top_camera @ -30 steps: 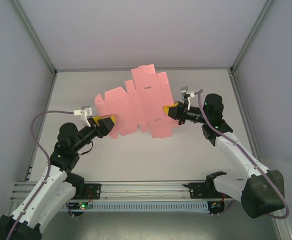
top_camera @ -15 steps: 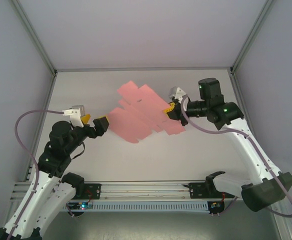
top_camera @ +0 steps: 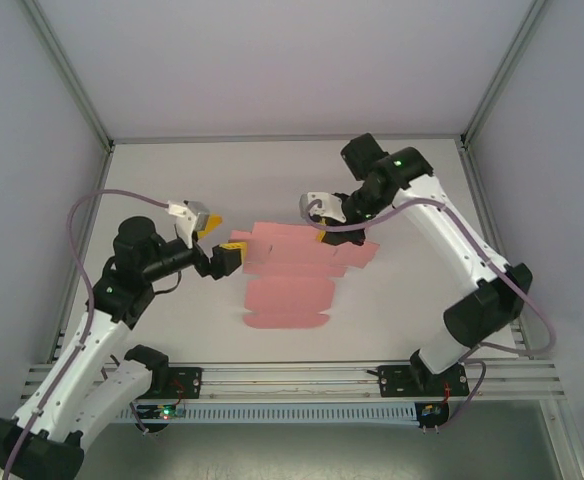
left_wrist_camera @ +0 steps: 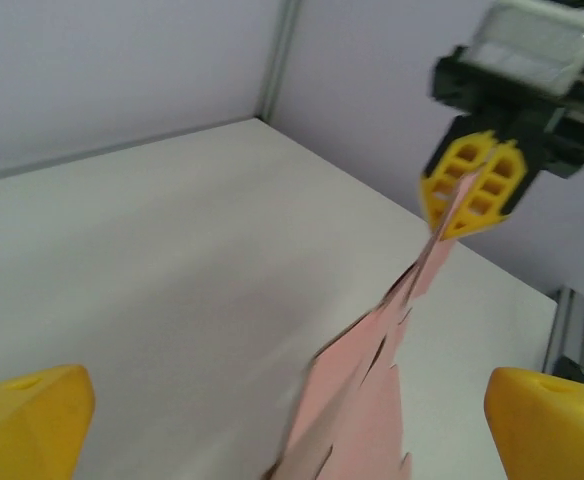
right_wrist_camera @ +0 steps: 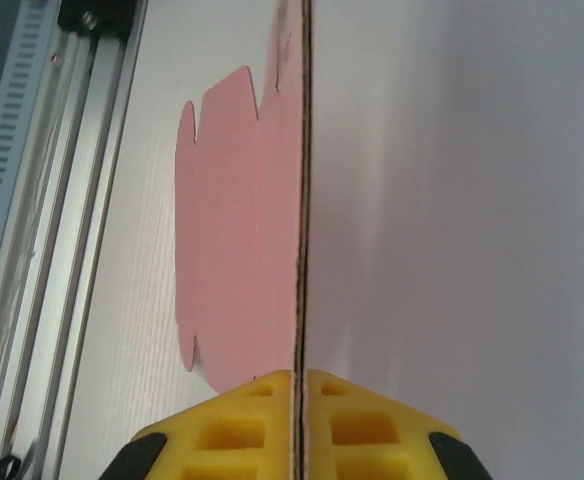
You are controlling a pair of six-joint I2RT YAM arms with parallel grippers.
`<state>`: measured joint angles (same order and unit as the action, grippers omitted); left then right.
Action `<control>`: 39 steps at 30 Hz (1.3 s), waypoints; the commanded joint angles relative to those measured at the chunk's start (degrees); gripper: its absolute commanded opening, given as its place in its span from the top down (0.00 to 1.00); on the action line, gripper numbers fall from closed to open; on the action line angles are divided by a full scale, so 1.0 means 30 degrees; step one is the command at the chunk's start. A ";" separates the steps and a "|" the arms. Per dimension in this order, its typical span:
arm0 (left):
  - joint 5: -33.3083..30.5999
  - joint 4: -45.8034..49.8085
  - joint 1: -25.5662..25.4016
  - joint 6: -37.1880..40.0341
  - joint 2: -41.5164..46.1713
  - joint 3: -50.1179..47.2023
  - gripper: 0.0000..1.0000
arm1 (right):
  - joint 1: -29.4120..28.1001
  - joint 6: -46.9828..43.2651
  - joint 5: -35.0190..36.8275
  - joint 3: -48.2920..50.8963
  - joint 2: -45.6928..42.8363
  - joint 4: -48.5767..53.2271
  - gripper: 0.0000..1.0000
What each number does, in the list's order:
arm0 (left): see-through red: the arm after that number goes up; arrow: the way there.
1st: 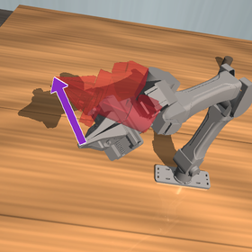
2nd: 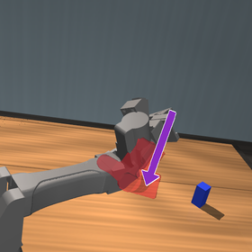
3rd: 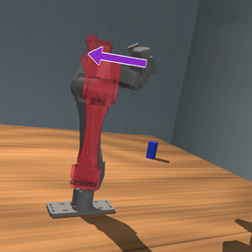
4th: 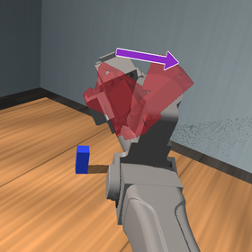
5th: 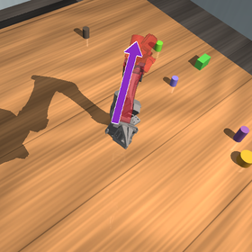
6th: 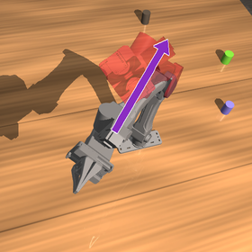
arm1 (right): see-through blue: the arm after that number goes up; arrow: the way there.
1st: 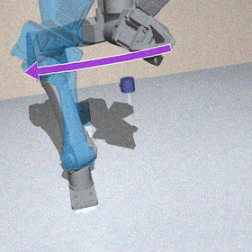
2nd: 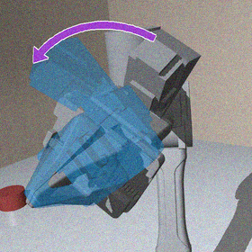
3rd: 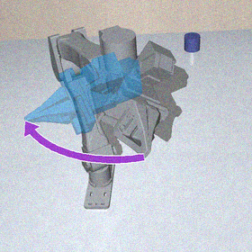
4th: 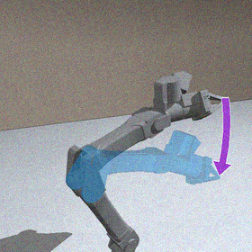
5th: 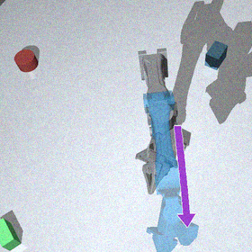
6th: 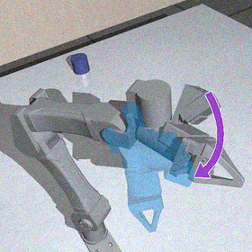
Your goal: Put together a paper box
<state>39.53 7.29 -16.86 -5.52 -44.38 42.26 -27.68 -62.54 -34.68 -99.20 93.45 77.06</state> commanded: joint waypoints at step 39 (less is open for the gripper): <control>0.2352 0.3311 -0.1411 0.7180 -0.7091 0.5249 1.00 | -0.0294 0.1194 0.0805 -0.3688 0.3203 -0.0597 0.78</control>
<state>47.16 16.49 -20.05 14.39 -66.26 58.13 -28.38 -59.83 -32.14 -111.79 105.06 77.32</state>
